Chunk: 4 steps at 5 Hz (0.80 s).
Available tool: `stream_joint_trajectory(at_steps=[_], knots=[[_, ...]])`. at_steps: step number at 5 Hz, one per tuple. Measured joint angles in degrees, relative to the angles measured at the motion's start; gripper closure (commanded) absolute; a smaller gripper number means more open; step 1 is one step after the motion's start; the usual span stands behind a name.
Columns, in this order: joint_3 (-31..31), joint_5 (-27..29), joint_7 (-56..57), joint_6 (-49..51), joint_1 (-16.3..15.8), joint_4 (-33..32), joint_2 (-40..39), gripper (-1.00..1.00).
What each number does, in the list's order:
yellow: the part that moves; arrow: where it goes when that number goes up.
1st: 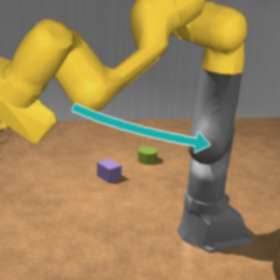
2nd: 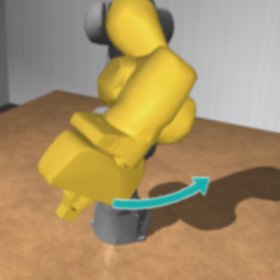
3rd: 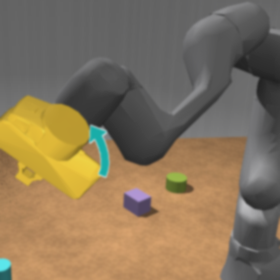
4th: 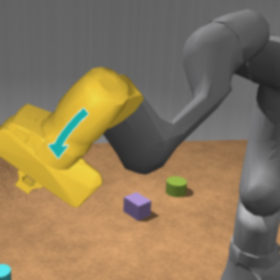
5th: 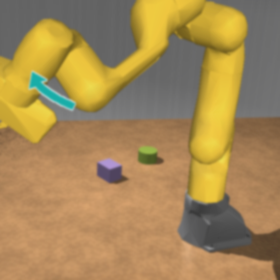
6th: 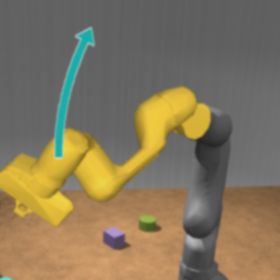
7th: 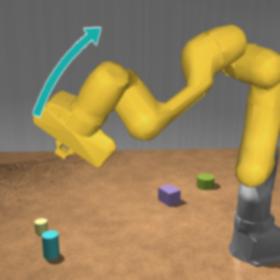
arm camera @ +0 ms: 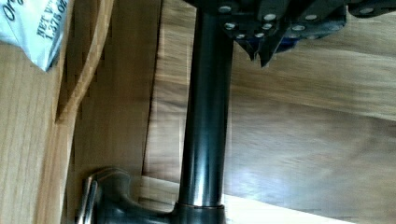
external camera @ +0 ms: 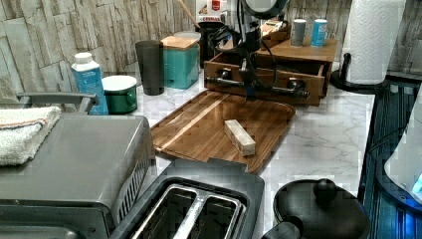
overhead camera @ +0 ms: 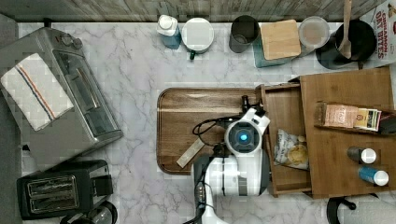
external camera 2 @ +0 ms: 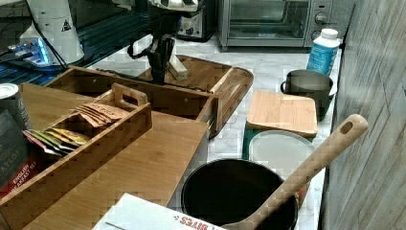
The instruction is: Close the drawer.
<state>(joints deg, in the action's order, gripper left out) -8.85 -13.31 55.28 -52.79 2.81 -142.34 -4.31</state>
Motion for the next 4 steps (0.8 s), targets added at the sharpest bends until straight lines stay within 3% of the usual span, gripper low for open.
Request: stream_joint_trajectory(at_steps=[3, 4], knots=[[-6.17, 16.47, 30.05, 2.18, 9.36, 10.74, -7.51, 1.0], [-6.39, 16.79, 29.99, 5.15, 9.01, 12.42, -7.93, 1.0]])
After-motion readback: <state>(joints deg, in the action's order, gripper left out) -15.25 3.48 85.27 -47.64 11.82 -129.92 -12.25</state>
